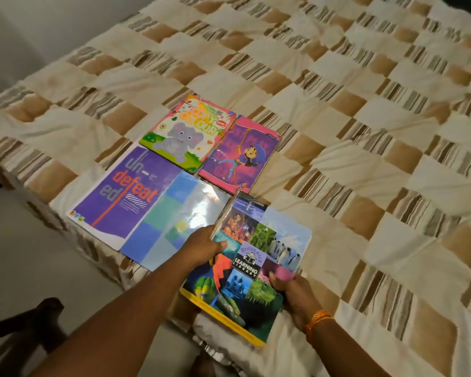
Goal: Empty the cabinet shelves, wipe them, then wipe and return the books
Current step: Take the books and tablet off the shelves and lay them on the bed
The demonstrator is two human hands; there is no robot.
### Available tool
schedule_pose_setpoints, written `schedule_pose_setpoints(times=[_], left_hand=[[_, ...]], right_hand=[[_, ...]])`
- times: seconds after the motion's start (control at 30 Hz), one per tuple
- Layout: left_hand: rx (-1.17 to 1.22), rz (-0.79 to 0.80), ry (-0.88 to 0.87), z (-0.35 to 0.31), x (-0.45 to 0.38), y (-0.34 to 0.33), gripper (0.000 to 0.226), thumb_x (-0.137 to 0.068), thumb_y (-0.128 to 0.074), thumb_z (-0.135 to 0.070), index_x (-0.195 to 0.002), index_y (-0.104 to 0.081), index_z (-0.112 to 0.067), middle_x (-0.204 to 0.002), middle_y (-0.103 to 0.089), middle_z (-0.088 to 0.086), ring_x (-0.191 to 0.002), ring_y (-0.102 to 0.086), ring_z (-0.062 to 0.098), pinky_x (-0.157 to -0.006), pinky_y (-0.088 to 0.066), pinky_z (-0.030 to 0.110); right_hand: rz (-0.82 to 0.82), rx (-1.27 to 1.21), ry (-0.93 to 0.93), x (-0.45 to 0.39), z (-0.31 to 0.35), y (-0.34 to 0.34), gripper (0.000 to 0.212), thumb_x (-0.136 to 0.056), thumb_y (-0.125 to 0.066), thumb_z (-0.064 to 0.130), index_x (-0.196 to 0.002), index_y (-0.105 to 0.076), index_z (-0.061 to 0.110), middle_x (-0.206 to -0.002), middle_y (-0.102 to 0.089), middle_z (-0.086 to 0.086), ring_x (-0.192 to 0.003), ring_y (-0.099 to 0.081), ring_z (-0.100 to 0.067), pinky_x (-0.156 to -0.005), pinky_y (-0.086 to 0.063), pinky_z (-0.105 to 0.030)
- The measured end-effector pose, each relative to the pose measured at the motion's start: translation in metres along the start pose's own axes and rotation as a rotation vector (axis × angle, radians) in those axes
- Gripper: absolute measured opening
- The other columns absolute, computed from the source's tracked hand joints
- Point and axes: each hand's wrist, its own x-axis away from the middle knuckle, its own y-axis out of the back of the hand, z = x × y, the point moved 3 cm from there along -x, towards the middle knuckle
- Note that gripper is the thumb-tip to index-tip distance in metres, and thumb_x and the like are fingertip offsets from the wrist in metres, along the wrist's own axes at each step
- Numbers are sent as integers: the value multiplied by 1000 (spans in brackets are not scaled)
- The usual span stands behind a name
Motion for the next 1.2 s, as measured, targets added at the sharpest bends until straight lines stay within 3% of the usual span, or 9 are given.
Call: schedule_pose_setpoints(times=[0.07,0.23,0.33,0.47,0.6,0.7,0.77,0.9,1.2], left_hand=[[-35,-9,1,5,-10,-2,33,-96,-66,-21,-126,-59,-12,-111,-62,6,-104,-61,25,-76,-37,26],[-37,-73,34,11,-15,-8,35,-93,-69,-20,-127,-64,-16,-115,-69,7,-97,-59,19,-78,-40,24],[-38,-141,51,12,-12,-11,31,-87,-75,-24,-117,-71,-19,-108,-74,6,-95,-65,22,-75,-44,25],[-145,-245,68,2,-4,-12,31,-85,-79,-31,-111,-71,-16,-104,-73,8,-93,-69,28,-69,-49,31],[-211,-277,82,-18,13,0,8,-91,-66,-19,-93,-62,-12,-102,-69,13,-92,-66,32,-63,-47,33],[-21,-323,28,-35,34,15,23,-96,-62,-16,-117,-69,-15,-116,-70,9,-102,-66,30,-77,-52,32],[91,-338,-24,-51,54,26,34,-97,-62,-15,-131,-65,-17,-123,-69,8,-97,-66,24,-77,-46,28],[202,-335,-72,-84,98,54,32,-95,-63,-15,-127,-66,-19,-123,-70,3,-92,-65,19,-77,-42,24],[299,-371,-212,-146,219,108,26,-97,-66,-25,-122,-67,-18,-118,-69,-3,-99,-59,11,-86,-41,26]], right_hand=[[-7,68,17,-10,-4,-7,29,-82,-81,21,-110,-74,14,-96,-79,-7,-97,-72,-36,-79,-53,-38],[-127,166,-39,-20,-2,-7,24,-79,-84,17,-97,-73,5,-82,-74,-11,-61,-60,-20,-56,-46,-27],[-220,282,-91,-25,2,-1,37,-67,-92,27,-84,-69,4,-83,-74,-16,-66,-63,-26,-62,-51,-33],[-268,543,-69,-23,11,1,61,-51,-91,51,-86,-71,6,-83,-74,-12,-78,-73,-29,-71,-62,-37],[-334,720,-17,-1,38,3,32,-62,-81,32,-75,-73,5,-75,-73,-10,-67,-69,-25,-56,-55,-26],[-412,590,56,22,64,9,21,-58,-78,30,-62,-69,12,-67,-71,-6,-64,-71,-29,-68,-62,-40],[-434,410,141,41,81,11,19,-63,-80,33,-72,-71,18,-79,-73,-6,-74,-72,-30,-76,-61,-46],[-344,175,252,107,122,1,27,-82,-79,20,-106,-71,14,-103,-71,-7,-94,-69,-26,-77,-62,-42],[-133,25,440,244,184,-6,28,-91,-73,15,-118,-68,10,-114,-71,-9,-103,-68,-23,-78,-59,-36]])
